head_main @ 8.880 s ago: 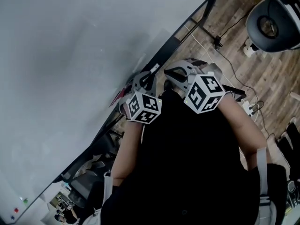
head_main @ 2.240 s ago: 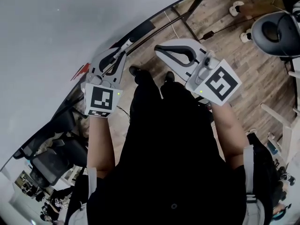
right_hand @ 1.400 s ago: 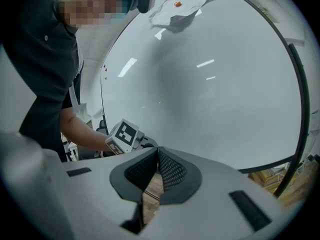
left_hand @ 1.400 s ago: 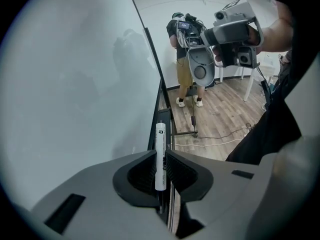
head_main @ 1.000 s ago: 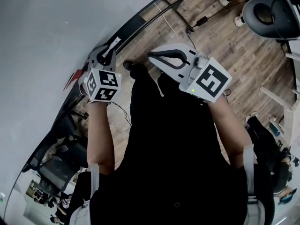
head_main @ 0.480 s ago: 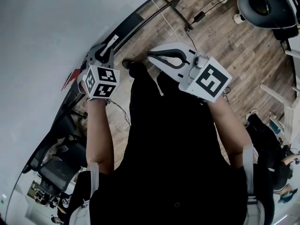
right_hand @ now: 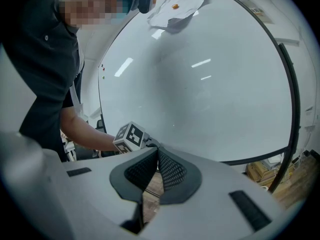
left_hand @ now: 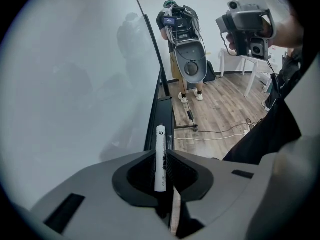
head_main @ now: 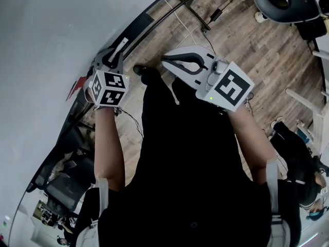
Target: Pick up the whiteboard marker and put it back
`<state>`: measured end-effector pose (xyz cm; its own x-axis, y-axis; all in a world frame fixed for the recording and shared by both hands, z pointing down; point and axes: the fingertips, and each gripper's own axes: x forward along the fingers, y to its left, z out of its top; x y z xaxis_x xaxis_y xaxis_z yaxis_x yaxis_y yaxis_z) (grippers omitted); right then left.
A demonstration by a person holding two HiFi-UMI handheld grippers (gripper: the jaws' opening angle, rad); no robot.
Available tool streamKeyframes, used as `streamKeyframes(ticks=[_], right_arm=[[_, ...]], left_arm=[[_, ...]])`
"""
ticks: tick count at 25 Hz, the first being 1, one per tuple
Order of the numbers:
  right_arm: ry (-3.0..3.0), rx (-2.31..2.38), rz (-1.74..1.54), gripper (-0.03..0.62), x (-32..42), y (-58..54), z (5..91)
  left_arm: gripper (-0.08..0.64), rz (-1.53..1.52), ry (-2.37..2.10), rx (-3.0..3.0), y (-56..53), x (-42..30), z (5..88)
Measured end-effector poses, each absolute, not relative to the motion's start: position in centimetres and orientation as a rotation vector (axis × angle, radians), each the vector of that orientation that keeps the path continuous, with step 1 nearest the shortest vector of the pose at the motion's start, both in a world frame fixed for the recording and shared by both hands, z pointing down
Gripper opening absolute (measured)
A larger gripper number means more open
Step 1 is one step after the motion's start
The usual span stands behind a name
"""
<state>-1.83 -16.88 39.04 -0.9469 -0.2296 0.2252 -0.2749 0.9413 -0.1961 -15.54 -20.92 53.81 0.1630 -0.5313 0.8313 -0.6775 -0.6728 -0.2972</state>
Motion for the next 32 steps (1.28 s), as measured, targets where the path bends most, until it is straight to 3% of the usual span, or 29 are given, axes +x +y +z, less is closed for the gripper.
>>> streamKeyframes(ticks=[9, 19, 26, 32], right_arm=[[-2.909, 0.433, 0.347, 0.020, -0.5, -17.5, 38.8], [-2.877, 0.555, 0.246, 0.020, 4.8, -19.6, 37.7], [-2.942, 0.544, 0.118, 0.020, 6.7, -20.2, 32.2], [-3.039, 0.380, 0.087, 0.020, 7.6, -18.2, 27.2]], left_arm=[[0.114, 1.513, -1.179, 2.307, -20.7, -15.3, 53.5], [0.107, 1.455, -1.279, 2.346, -19.2, -16.3, 49.5], [0.014, 1.235, -1.348, 2.503, -17.4, -13.3, 43.9], [0.012, 0.812, -1.372, 2.638, -15.8, -9.3, 38.1]])
